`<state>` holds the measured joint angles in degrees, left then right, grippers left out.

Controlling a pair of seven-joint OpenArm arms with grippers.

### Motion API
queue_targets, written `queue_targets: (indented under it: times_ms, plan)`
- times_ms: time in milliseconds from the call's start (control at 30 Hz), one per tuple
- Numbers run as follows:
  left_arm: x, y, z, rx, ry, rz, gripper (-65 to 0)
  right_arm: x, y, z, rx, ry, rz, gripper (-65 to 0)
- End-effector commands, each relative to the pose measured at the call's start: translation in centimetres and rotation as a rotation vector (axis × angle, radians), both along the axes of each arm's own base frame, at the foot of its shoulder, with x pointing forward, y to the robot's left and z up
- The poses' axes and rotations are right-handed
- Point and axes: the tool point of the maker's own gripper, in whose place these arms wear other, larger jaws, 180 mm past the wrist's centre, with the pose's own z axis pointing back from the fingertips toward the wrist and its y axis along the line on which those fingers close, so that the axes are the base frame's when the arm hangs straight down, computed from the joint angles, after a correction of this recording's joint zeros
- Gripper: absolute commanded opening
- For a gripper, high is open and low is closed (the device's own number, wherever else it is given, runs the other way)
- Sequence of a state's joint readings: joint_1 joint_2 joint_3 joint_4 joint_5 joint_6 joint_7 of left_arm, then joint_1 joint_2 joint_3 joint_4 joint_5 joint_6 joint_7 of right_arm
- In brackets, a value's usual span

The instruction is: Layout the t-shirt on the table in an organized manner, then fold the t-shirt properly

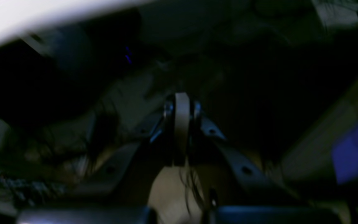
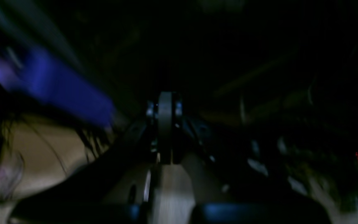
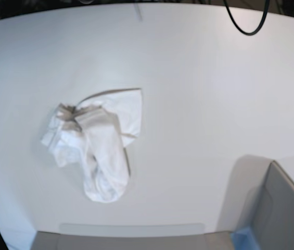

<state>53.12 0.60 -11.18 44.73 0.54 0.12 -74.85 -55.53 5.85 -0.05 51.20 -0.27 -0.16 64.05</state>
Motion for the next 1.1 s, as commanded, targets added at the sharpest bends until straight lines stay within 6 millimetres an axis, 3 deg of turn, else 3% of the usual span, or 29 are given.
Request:
queue_targets:
  times_ms: [0, 133, 400, 533, 767, 933, 1067]
  plan:
    - [-0.2, 0.3, 2.0, 0.031, -0.046, -0.004, -64.6, -0.7, 0.5, 1.5, 0.019, -0.023, -0.004, -64.6]
    - [1.4, 0.9, 5.6, 0.09, -0.148, 0.016, -64.6, 0.5, 1.1, 4.4, 0.042, -0.096, -0.01, -64.5]
    - [6.4, 1.0, 10.0, 0.133, -0.353, -0.025, -64.5, 3.5, 1.4, 8.7, 0.067, -0.228, -0.026, -64.5]
    - [7.8, 0.3, 12.0, 0.141, -0.429, -0.007, -60.7, 4.8, 1.5, 11.3, 0.076, -0.298, -0.028, -64.5]
    - [9.8, -0.7, 13.8, 0.129, -0.521, -0.015, -50.9, 8.5, -0.5, 14.0, 0.024, -0.387, -0.072, -64.5]
    - [10.6, -0.8, 14.0, 0.124, -0.55, -0.017, -49.5, 10.9, -3.2, 14.6, 0.024, -0.363, -0.165, -64.5]
    - [11.7, -0.7, 13.9, 0.122, -0.579, -0.016, -49.4, 13.2, -3.9, 15.4, 0.009, -0.38, -0.13, -64.5]
